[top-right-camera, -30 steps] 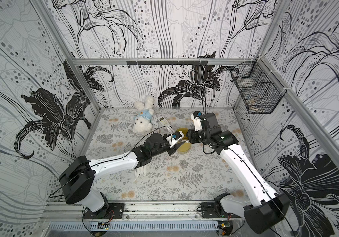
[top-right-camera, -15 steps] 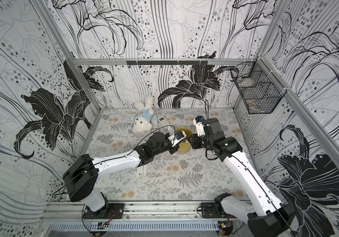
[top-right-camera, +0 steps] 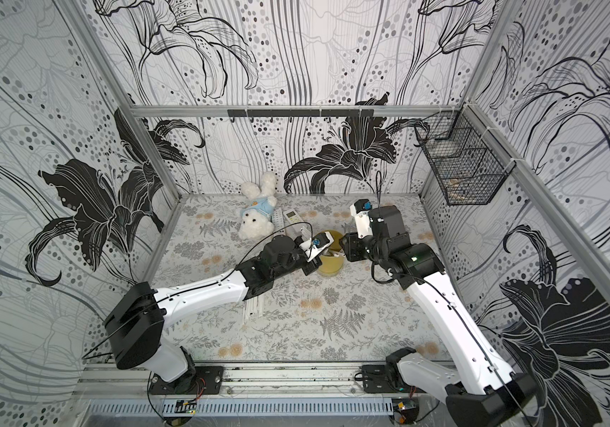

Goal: Take the straws out of the storage container
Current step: Pick up the straw from the container.

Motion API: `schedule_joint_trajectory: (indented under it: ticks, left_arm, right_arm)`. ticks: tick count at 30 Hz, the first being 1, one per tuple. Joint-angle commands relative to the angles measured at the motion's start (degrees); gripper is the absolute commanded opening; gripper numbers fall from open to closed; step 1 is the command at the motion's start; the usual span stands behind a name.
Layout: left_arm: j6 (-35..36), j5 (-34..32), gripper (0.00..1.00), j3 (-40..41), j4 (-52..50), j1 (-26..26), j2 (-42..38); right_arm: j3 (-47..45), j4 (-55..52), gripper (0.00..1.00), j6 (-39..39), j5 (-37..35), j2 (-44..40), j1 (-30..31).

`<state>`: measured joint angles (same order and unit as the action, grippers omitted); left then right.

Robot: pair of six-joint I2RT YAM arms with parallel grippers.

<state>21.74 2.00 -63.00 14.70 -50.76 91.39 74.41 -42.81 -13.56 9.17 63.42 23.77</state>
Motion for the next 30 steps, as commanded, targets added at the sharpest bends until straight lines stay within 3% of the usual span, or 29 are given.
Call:
schedule_joint_trajectory:
  ticks: [1, 7, 13, 30]
  left_arm:
    - [-0.38, -2.71, 0.03, -2.37, -0.62, -0.99, -3.16]
    - [-2.10, -3.94, 0.01, -4.19, -4.50, -2.06, -7.07]
    - [-3.34, -3.49, 0.00, -2.45, -2.93, -2.06, -11.19]
    - [-8.91, -5.08, 0.00, 0.24, -4.33, -2.24, -20.48]
  right_arm:
    - [2.52, -0.44, 0.35, 1.61, 0.86, 0.44, 0.07]
    - [4.18, 2.54, 0.35, 1.87, 4.56, 2.63, 0.13]
    - [3.54, 7.03, 0.35, 1.31, 3.78, 3.74, 0.13]
    - [-2.27, 5.96, 0.32, -5.01, 8.06, -6.08, 0.13]
